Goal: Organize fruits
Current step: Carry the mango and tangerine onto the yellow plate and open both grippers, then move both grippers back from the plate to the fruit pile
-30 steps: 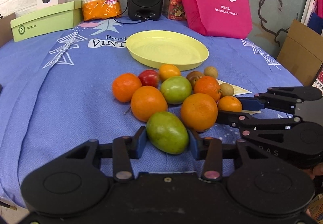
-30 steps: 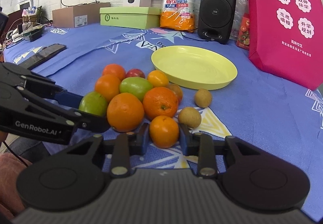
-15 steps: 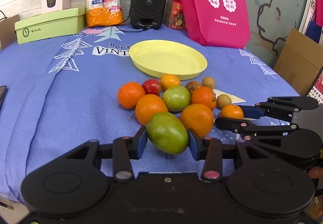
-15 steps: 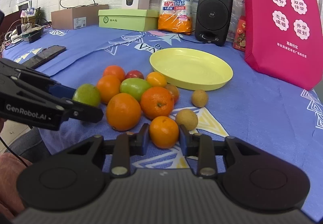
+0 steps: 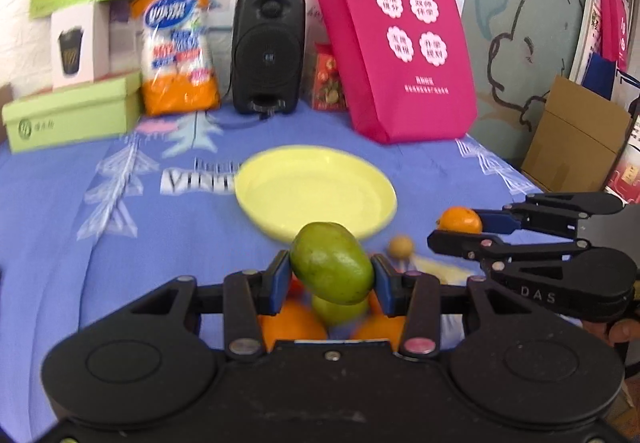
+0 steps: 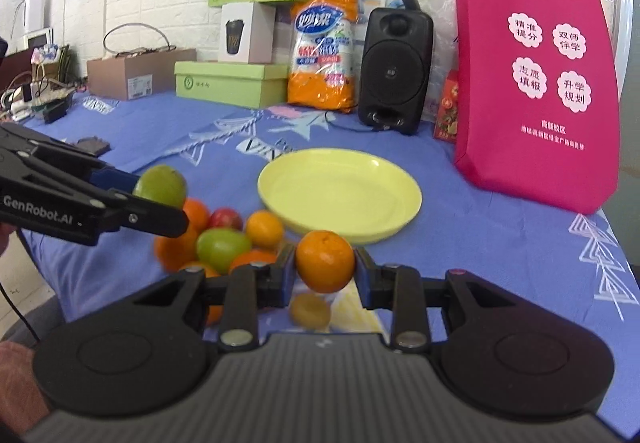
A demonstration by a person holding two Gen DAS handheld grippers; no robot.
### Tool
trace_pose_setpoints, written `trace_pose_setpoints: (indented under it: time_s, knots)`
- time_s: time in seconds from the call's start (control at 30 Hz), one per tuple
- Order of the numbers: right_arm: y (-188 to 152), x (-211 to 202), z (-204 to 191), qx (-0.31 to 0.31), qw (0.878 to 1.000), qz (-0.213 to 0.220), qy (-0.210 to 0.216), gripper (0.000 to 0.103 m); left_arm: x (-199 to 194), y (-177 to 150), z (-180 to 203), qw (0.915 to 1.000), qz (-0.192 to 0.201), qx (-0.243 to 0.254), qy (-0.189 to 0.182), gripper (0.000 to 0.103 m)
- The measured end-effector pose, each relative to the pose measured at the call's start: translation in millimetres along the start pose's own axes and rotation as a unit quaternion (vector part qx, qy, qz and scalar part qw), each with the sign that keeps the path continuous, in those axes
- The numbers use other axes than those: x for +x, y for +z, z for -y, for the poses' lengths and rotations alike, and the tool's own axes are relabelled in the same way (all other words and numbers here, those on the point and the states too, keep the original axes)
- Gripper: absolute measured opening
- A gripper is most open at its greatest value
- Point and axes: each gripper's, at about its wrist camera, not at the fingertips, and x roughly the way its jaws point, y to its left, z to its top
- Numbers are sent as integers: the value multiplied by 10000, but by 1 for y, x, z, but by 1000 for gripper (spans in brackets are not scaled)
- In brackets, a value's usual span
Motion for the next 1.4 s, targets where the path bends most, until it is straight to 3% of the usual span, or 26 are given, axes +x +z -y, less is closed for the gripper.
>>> trace_pose_setpoints:
  time_s: [0.13,0.23,0.4,0.57,0.67,0.73,0.93,1.23,1.4]
  knots:
    - [17,29,12,106,9999,13,54,30,36,26,-6,10000,-5,36,34,42]
    - [26,55,20,169,9998,-73,112,30,73,39,-17,9997,-227,-27,115,42]
    - [30,99,27,147,9993,-342,95,30,127,41,-37,9976,-636,-205,171,42]
    - [26,128,30,76,9981,-617,-31,30,153,36,-46,9953,-921,-276,151,43]
    - [23,135,31,109,9971,-756,36,30,155,36,-49,9953,-890,-370,48,57]
    - [23,134,28,64,9972,-743,37,31,150,37,-49,9959,-811,-390,49,64]
    - [26,108,27,90,9989,-458,-28,32,111,37,-53,9974,-512,-466,210,70]
    - [0,18,22,233,9995,-93,179,32,5,2,-43,9976,84,-426,530,70]
    - [-29,-15,11,285,9986,-246,368,32,-34,-31,-24,9983,-19,-334,477,68]
